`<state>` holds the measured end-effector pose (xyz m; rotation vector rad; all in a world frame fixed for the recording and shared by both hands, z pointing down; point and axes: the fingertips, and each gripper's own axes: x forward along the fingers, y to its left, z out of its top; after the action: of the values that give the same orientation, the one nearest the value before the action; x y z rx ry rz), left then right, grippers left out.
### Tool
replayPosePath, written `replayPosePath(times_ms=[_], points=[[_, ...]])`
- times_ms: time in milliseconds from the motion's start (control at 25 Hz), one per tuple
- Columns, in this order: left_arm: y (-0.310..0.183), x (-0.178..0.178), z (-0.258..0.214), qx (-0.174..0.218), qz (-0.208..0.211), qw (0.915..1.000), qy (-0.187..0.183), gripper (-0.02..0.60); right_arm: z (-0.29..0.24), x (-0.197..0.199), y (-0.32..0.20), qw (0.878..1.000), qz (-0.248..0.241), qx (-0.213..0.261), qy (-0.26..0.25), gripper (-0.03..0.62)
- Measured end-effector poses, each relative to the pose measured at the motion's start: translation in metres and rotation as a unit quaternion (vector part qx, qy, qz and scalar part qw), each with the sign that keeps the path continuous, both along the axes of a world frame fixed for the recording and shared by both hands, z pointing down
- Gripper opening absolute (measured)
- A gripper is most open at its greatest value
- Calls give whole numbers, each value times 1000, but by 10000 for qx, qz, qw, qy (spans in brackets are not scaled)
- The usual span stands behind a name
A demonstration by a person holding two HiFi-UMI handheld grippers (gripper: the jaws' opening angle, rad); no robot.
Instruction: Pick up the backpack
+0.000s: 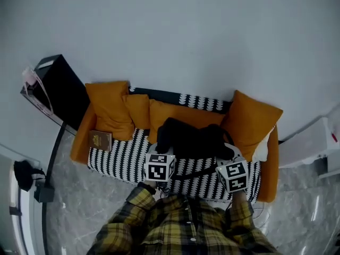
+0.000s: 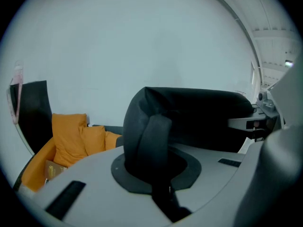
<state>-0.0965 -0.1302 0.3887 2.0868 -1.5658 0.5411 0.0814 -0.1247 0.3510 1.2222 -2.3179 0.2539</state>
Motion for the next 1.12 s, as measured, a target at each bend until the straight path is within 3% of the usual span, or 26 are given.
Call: replayPosePath(times_ms=[200,480,1120], points=[[-3,-2,-44,433,172,9989,71,38,-37,2,-2,9978,178,346,-546,29],[14,-2,-84,842,495,9952,35,38,-74,5,7,9932,229,819,-801,29],[39,-19,-88,948,515,9941,93,38,-72,-7,28,9933,55,767,-860,29]])
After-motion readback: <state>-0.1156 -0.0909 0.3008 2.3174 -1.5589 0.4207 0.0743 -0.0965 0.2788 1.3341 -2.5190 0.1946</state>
